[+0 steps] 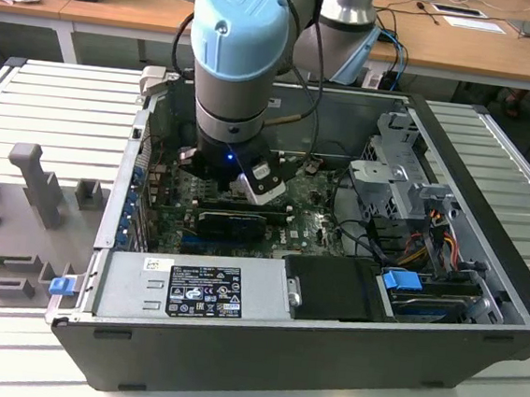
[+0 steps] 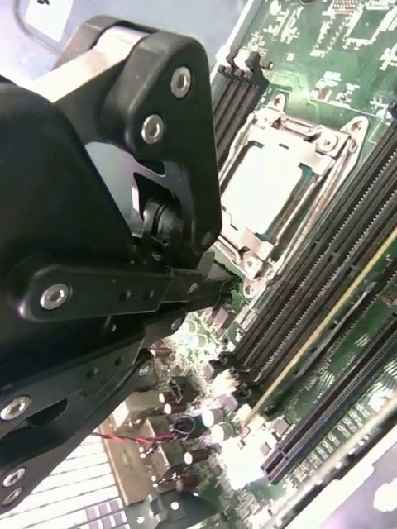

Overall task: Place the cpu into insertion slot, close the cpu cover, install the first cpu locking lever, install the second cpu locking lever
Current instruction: 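Install the second cpu locking lever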

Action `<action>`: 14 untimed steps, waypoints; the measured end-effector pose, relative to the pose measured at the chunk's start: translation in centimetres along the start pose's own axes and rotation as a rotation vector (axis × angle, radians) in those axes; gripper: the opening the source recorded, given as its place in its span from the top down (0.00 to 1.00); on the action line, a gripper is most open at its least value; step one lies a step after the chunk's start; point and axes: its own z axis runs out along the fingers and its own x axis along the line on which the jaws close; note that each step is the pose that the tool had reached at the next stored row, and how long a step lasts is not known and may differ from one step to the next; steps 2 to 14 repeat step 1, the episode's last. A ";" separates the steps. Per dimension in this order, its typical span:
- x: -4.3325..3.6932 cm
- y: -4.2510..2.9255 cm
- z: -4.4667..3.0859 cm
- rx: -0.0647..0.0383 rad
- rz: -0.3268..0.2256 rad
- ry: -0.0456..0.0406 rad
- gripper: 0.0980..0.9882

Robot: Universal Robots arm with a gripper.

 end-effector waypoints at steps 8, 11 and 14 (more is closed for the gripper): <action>0.00 0.05 -0.12 0.000 0.000 0.0000 0.99; 0.00 0.05 -0.12 0.000 0.000 0.0000 0.99; 0.00 0.05 -0.12 0.000 0.000 0.0000 0.99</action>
